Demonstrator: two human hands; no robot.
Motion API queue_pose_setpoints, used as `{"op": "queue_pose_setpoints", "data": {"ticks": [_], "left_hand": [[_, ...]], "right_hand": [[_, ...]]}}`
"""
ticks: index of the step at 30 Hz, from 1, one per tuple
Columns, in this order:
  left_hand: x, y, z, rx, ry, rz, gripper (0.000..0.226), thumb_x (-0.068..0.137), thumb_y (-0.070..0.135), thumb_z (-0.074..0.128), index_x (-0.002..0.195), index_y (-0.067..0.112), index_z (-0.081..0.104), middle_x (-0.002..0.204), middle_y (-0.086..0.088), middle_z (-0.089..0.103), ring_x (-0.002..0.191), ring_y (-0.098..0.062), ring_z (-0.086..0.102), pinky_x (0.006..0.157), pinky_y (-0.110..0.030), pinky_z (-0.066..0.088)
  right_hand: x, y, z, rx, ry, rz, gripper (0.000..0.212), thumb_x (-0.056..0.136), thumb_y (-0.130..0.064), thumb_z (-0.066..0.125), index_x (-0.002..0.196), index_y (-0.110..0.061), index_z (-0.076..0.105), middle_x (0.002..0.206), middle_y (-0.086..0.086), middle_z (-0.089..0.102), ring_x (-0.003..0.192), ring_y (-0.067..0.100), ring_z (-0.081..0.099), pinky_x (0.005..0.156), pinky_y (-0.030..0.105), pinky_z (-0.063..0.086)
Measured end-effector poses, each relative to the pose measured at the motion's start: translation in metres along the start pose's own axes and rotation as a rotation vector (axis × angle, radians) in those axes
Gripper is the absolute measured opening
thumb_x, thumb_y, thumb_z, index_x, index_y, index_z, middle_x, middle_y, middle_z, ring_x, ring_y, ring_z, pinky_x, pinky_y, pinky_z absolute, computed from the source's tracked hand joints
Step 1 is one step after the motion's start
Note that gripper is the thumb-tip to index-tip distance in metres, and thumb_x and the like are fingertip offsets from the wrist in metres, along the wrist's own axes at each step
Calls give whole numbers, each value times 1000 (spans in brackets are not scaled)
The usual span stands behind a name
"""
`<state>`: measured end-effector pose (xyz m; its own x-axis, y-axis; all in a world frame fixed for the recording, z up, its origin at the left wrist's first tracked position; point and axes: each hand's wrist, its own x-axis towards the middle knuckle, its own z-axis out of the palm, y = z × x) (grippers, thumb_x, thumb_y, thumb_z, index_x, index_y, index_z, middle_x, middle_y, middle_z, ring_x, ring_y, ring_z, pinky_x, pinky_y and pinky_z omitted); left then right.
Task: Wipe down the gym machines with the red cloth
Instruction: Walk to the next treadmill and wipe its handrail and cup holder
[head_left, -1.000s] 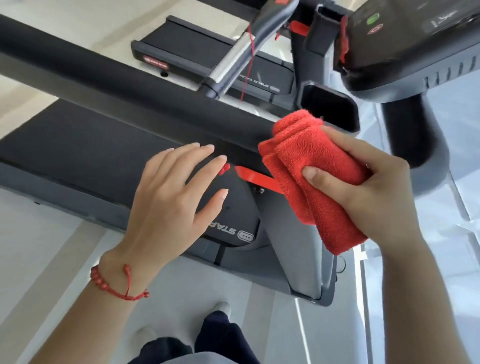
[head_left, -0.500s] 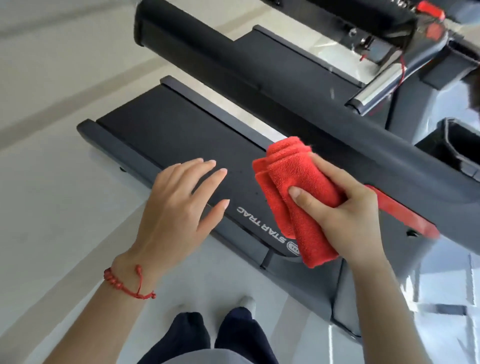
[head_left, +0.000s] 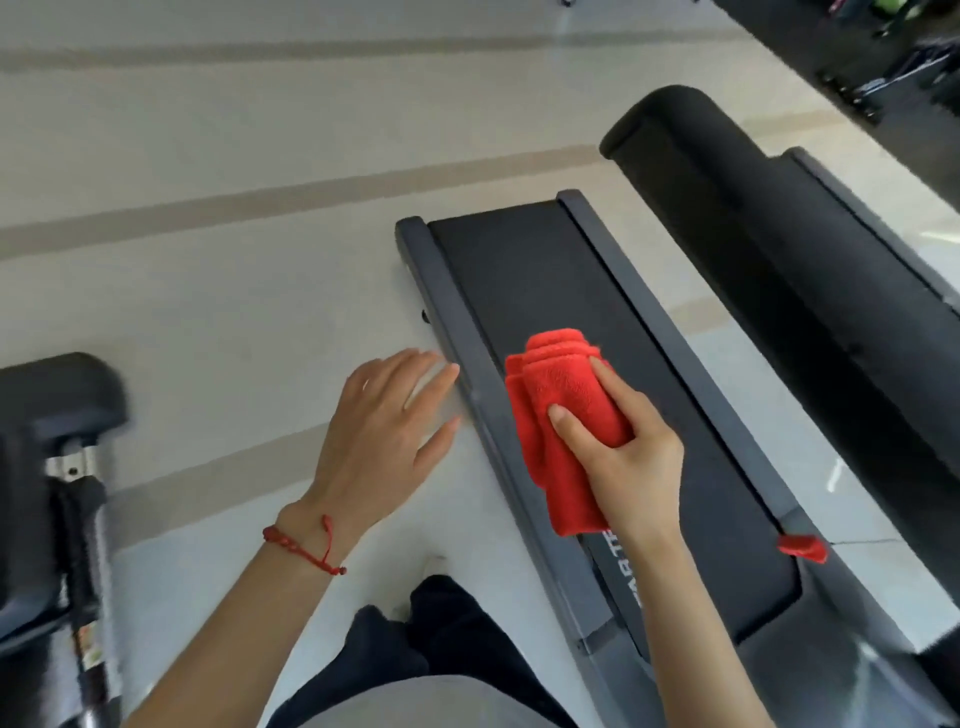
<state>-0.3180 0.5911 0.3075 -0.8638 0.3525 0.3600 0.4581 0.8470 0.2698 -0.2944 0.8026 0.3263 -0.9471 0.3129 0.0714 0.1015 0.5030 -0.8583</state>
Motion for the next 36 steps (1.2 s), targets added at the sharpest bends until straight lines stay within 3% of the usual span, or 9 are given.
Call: {"op": "queue_pose_setpoints", "data": {"ticks": [6, 10, 12, 17, 22, 31, 36], "left_hand": [[2, -31, 22, 110, -54, -178, 45, 87, 30, 42, 119, 4, 59, 123, -18, 59, 113, -35, 56, 92, -50, 44], [-2, -56, 30, 96, -99, -314, 47, 88, 31, 39, 121, 3, 57, 125, -19, 57, 115, -36, 54, 93, -52, 45], [-2, -71, 33, 100, -113, -364, 48, 87, 32, 39, 120, 2, 58, 125, -20, 57, 115, -37, 54, 92, -53, 45], [7, -119, 35, 97, -140, -435, 50, 86, 33, 38, 118, 1, 59, 123, -21, 58, 114, -38, 54, 91, -54, 46], [19, -186, 33, 82, -144, -476, 50, 86, 34, 38, 118, 1, 59, 123, -20, 58, 115, -37, 54, 91, -54, 46], [52, -305, 18, 66, -168, -513, 51, 86, 33, 36, 120, 1, 58, 123, -20, 58, 114, -37, 55, 90, -54, 47], [78, -353, 20, 65, -175, -533, 52, 87, 34, 35, 120, 1, 57, 125, -21, 57, 115, -37, 54, 91, -53, 47]], "right_hand": [[47, 11, 52, 68, -174, -20, 55, 71, -37, 76, 120, -44, 53, 94, -30, 53, 89, -20, 51, 74, 1, 39], [67, 12, 84, 71, -273, -13, 54, 73, -37, 74, 121, -45, 52, 96, -33, 50, 88, -16, 52, 75, 7, 39], [77, 11, 102, 68, -306, -7, 54, 73, -37, 73, 123, -43, 52, 98, -26, 52, 87, -10, 53, 76, 12, 39], [104, 3, 154, 45, -348, -3, 55, 76, -36, 72, 126, -38, 51, 99, -18, 52, 86, -4, 53, 72, 10, 38], [133, -16, 217, 17, -347, -15, 55, 77, -37, 70, 128, -34, 50, 104, -13, 54, 90, 8, 55, 79, 25, 47], [183, -63, 322, 9, -311, 0, 56, 77, -39, 70, 129, -34, 49, 104, -13, 51, 86, 7, 55, 78, 29, 51], [220, -79, 359, 21, -304, -17, 56, 77, -39, 70, 129, -34, 49, 100, -19, 50, 83, -2, 53, 70, 19, 45]]}}
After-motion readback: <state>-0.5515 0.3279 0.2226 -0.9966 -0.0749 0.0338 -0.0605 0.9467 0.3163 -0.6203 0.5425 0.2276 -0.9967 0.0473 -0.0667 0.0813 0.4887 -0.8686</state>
